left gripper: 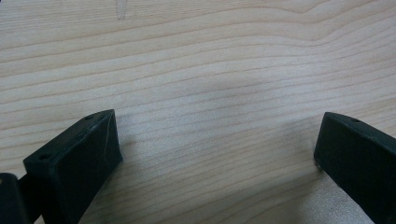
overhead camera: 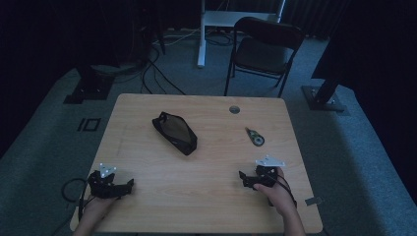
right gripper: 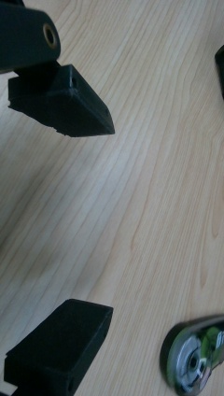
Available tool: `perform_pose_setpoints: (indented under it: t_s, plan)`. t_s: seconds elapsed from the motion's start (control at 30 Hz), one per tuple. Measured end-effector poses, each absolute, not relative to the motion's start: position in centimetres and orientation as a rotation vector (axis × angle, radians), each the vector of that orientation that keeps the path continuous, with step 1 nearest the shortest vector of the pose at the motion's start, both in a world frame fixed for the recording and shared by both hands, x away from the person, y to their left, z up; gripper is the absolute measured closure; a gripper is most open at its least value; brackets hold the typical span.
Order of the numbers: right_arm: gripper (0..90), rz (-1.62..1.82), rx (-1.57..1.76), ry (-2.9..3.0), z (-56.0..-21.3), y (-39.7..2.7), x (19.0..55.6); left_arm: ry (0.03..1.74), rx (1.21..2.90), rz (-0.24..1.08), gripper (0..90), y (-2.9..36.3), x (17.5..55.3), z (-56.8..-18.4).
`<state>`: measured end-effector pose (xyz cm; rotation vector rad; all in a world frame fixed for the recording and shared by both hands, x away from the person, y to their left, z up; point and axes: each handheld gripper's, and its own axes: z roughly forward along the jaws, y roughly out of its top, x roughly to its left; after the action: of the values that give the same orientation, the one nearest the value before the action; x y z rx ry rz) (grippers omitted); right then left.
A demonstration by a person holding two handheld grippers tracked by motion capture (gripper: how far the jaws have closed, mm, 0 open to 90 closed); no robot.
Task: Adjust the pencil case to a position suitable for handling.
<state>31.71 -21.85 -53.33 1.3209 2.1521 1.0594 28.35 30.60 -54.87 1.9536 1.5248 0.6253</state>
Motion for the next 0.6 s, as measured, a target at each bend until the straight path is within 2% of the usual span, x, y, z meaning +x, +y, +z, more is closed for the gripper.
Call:
perform_pose_setpoints:
  t_s: [0.13,0.6]
  plan:
    - [13.7,1.076,1.302,2.155,-53.2,-21.2,31.9,1.525,1.954,0.625,0.5,30.6,28.3,-54.9]
    - [13.7,1.123,1.226,2.182,-52.6,-18.1,32.6,1.524,1.954,0.625,0.5,30.6,28.3,-54.9]
